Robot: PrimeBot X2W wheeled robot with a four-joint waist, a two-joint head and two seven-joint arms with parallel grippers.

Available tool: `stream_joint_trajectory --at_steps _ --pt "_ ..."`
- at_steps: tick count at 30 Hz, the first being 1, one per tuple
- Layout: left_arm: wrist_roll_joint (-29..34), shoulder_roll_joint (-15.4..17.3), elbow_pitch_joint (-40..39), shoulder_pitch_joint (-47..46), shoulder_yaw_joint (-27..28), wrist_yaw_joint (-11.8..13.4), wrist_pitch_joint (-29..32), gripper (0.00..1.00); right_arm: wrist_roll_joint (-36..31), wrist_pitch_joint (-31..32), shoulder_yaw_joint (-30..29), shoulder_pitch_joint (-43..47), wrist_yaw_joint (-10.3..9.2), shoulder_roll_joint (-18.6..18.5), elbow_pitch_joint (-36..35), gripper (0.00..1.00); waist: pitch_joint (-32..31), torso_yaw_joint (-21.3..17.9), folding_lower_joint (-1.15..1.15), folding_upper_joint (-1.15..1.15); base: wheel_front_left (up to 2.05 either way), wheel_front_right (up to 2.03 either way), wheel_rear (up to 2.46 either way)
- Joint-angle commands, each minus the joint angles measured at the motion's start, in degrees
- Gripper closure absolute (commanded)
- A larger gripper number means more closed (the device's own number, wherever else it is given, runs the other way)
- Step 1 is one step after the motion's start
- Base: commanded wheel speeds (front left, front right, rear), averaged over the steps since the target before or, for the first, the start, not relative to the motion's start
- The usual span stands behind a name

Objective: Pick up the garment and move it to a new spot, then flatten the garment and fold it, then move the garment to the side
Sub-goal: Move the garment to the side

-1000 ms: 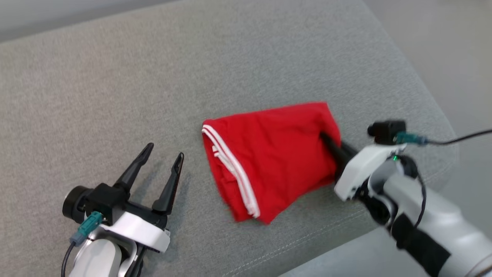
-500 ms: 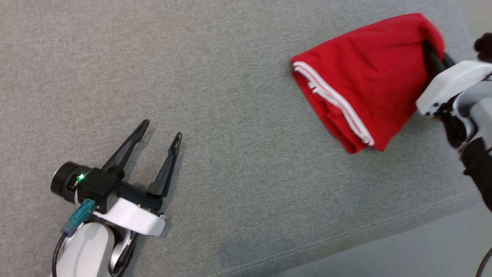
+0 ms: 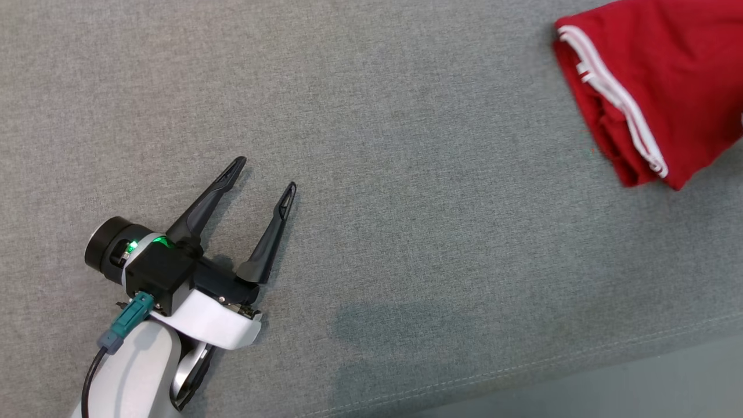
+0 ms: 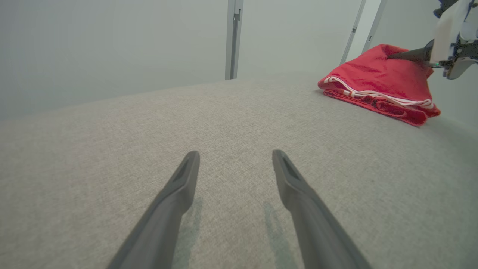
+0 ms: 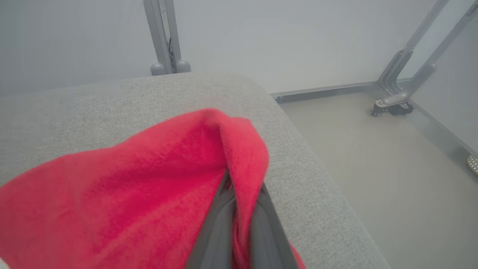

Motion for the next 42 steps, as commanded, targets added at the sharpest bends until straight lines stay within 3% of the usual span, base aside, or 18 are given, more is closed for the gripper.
stream_joint_trajectory --at_steps 1,5,9,10,11,21,29,36,42 --pt "0.39 1.27 -1.76 -1.37 1.58 -0.41 -0.27 0.00 -0.91 -0.83 -1.05 1.61 -0.02 -2.83 0.08 1.00 0.34 0.30 0.00 0.00 0.00 0.00 0.00" --pt "0.33 1.18 -1.78 -1.24 1.40 -0.41 -0.27 0.00 -3.98 -0.83 -5.82 3.70 -0.02 -5.28 0.10 1.00 0.48 0.55 0.00 0.00 0.00 0.00 0.00" --pt "0.35 1.21 -1.83 -1.40 1.23 -0.41 -0.27 0.00 -8.00 -0.83 -10.18 4.76 -0.02 -5.47 0.11 1.00 0.47 0.52 0.00 0.00 0.00 0.00 0.00" --pt "0.38 1.31 -1.89 -1.50 1.07 -0.41 -0.27 0.00 -10.06 -0.83 -12.63 4.67 -0.02 -5.31 0.11 0.69 0.56 0.49 0.00 0.00 0.00 0.00 0.00" --pt "0.40 1.35 -1.89 -1.60 0.97 -0.41 -0.27 0.00 -11.07 -0.83 -13.94 4.63 -0.02 -5.15 0.11 0.00 0.60 0.50 0.00 0.00 0.00 0.00 0.00" --pt "0.34 0.65 -1.64 -1.86 0.28 -0.41 -0.27 0.00 -22.68 -0.83 -25.22 6.08 -0.02 -5.19 0.12 0.00 -1.75 1.36 0.00 0.00 0.00 0.00 0.00" --pt "-0.11 -0.87 -0.67 -0.63 0.22 -0.41 -0.27 0.00 -31.72 -0.83 -33.24 7.56 -0.02 -3.09 -0.04 0.00 -6.18 1.56 0.00 0.00 0.00 0.00 0.00" --pt "-0.56 -2.44 0.56 0.88 0.50 -0.41 -0.27 0.00 -37.70 -0.83 -36.40 11.33 -0.02 0.39 -6.47 0.00 -10.48 1.93 0.00 0.00 0.00 0.00 0.00" --pt "-0.76 -4.30 1.84 2.76 2.06 -0.41 -0.27 0.00 -38.80 -0.83 -35.85 17.10 -0.02 3.37 -14.95 0.00 -14.27 2.75 0.00 0.00 0.00 0.00 0.00"
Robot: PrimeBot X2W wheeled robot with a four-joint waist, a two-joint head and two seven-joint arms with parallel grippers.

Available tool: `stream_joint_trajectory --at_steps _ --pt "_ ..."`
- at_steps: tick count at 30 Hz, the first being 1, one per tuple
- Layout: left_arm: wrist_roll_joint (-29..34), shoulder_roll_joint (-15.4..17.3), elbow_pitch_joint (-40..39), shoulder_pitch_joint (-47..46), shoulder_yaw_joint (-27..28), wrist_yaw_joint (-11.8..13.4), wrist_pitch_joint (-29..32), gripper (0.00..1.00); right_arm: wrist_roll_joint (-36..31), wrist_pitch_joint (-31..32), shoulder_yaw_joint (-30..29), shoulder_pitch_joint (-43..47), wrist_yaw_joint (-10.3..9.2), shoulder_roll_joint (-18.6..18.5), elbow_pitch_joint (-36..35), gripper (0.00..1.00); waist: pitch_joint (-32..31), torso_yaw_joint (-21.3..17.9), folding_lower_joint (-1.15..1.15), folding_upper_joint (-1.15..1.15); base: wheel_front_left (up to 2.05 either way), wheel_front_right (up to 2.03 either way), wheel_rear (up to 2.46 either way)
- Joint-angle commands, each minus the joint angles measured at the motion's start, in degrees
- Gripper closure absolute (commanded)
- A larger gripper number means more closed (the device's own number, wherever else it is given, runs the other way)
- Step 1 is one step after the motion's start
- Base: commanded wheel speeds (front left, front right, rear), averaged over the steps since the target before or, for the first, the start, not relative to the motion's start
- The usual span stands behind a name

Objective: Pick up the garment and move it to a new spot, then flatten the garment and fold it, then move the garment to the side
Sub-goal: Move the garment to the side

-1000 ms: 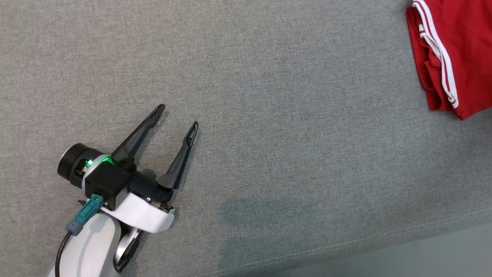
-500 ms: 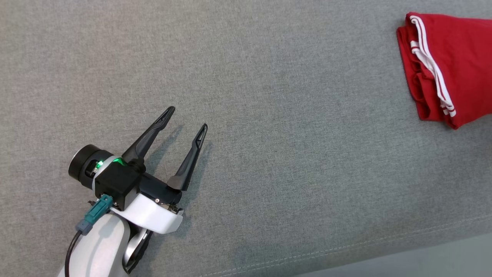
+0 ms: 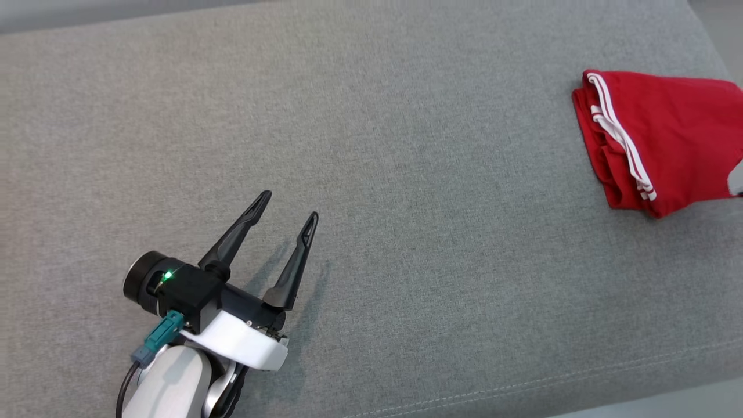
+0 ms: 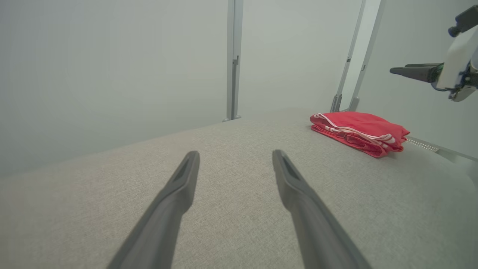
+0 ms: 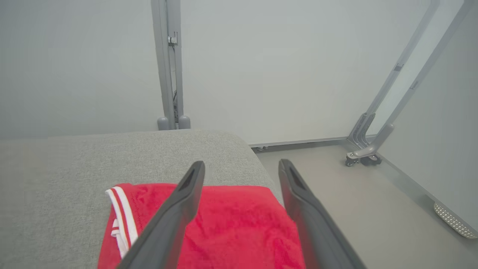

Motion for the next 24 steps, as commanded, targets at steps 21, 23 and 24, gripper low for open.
stream_joint_trajectory --at_steps 21,23,24 --pt "2.23 -4.71 3.92 7.22 13.47 -0.39 -0.27 0.00 3.74 -0.77 7.28 24.65 -0.01 7.12 -31.48 0.00 -12.57 5.40 0.00 0.00 0.00 0.00 0.00" --pt "2.93 -4.95 4.11 7.87 14.67 -0.38 -0.27 0.00 3.49 -0.77 7.83 26.41 -0.01 7.89 -32.37 0.00 -13.22 5.52 0.00 0.00 0.00 0.00 0.00" --pt "3.26 -5.10 4.10 8.21 15.41 -0.26 -0.27 0.00 3.17 -0.77 7.94 27.21 -0.01 8.30 -32.71 0.00 -13.60 5.51 0.00 0.00 0.00 0.00 0.00"
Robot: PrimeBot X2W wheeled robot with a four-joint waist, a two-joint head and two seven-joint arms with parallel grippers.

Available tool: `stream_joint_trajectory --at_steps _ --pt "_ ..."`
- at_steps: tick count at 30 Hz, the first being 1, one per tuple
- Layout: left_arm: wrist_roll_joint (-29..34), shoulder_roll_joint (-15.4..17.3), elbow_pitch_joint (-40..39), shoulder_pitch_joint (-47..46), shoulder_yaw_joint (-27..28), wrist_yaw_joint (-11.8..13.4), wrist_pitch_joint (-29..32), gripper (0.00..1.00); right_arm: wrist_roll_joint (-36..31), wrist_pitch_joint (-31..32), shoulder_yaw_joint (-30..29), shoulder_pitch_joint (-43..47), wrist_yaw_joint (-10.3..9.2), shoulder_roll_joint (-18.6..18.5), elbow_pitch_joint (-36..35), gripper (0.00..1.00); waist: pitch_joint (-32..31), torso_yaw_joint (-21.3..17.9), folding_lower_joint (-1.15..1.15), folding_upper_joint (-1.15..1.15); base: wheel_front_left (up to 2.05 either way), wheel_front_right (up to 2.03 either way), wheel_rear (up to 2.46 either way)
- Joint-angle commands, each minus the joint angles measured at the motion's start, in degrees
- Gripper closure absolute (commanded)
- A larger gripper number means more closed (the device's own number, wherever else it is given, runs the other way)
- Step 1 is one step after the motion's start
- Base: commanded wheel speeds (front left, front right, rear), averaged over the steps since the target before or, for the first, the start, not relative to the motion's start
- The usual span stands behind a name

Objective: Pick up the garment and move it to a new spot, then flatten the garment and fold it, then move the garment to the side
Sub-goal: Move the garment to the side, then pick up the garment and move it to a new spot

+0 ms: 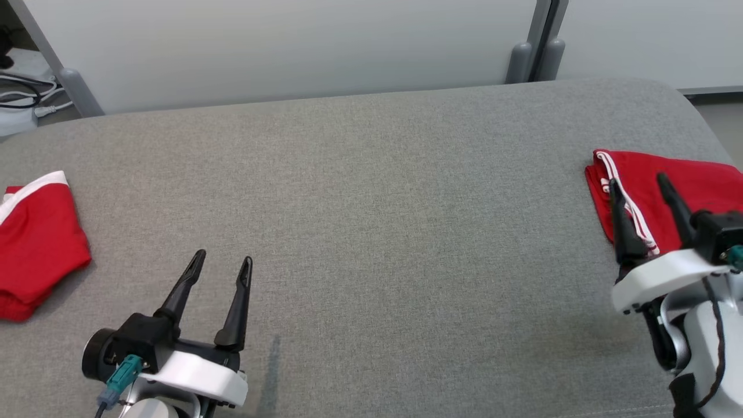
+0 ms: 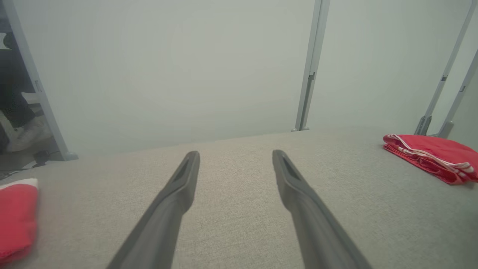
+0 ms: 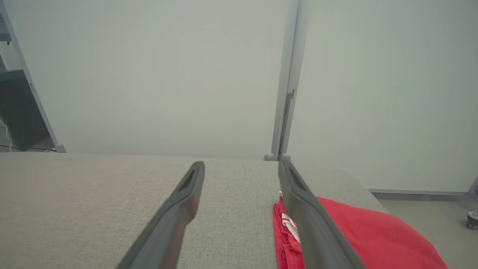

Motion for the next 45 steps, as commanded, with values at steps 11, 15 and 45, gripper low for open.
stream_joint_trajectory --at_steps 11,15,45 --pt "3.25 -1.36 -0.54 2.90 7.51 0.71 -0.28 0.00 -1.99 -0.75 3.75 7.95 -0.01 3.26 -3.82 0.00 -3.69 0.07 0.00 0.00 0.00 0.00 0.00" --pt "3.89 -1.87 -0.10 3.77 8.48 0.70 -0.28 0.00 -2.28 -0.75 3.56 9.63 -0.01 4.33 -4.42 0.00 -4.28 0.43 0.00 0.00 0.00 0.00 0.00" --pt "4.42 -3.11 0.11 3.46 10.69 0.38 -0.28 0.00 -3.75 -0.75 4.16 9.40 -0.01 6.14 -6.13 0.00 0.64 24.27 0.00 0.00 0.00 0.00 0.00"
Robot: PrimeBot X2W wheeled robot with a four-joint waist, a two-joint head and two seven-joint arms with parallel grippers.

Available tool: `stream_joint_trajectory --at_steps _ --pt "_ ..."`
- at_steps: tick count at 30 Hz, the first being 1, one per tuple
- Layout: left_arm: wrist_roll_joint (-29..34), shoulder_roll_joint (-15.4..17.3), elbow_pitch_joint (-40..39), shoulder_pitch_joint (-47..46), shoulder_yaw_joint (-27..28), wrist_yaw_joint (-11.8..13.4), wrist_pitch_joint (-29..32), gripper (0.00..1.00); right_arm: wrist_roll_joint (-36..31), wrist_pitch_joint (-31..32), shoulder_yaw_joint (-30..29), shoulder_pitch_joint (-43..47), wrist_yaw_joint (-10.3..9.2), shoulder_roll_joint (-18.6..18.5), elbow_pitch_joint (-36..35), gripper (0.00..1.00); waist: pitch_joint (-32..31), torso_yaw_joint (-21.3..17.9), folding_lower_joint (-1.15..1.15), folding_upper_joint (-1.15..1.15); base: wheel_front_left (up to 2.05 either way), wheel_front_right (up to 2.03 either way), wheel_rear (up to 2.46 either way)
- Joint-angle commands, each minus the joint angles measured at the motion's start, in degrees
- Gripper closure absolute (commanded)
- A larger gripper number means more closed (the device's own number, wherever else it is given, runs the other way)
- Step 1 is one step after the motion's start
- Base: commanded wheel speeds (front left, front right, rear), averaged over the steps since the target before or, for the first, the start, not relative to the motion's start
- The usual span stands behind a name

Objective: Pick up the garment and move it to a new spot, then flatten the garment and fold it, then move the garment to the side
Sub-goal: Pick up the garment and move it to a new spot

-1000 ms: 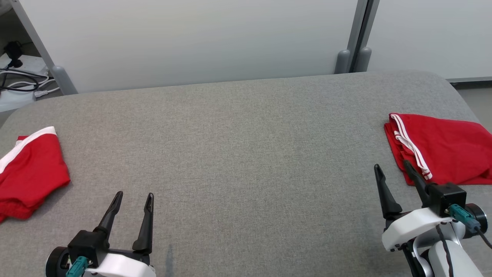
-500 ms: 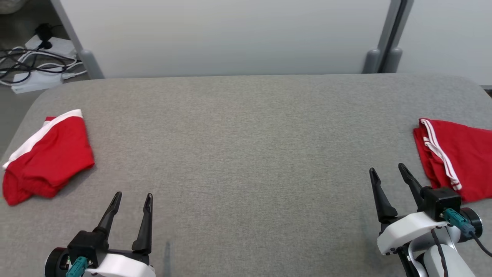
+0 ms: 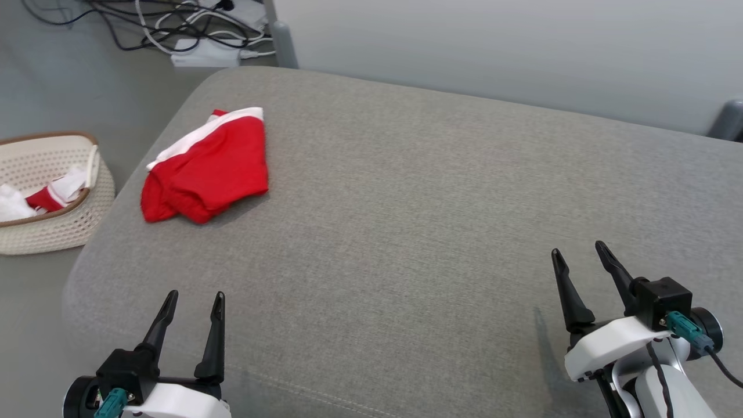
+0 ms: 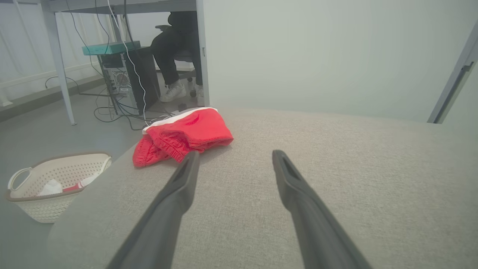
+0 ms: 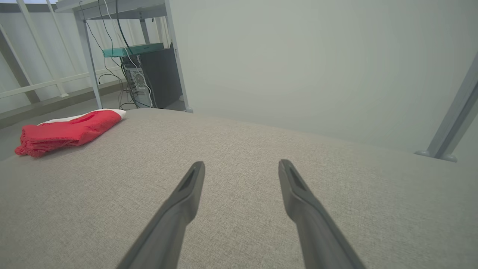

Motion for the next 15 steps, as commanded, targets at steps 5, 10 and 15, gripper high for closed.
stream_joint_trajectory --at_steps 5,10,15 --pt "-1.66 0.35 -0.81 -2.52 2.23 0.57 -0.28 0.00 -0.94 -0.77 1.68 -2.75 -0.01 -0.05 -1.36 0.00 2.87 4.83 0.00 0.00 0.00 0.00 0.00" --pt "-2.94 0.37 2.32 -5.05 3.40 0.33 -0.28 0.00 -0.96 -0.77 2.98 -4.04 -0.01 0.18 -1.15 0.00 4.69 3.80 0.00 0.00 0.00 0.00 0.00" --pt "-4.45 4.48 10.40 -13.12 4.37 -0.25 -0.28 0.00 -0.84 -0.77 4.05 -5.36 -0.01 -0.16 -0.93 0.00 6.97 1.61 0.00 0.00 0.00 0.00 0.00"
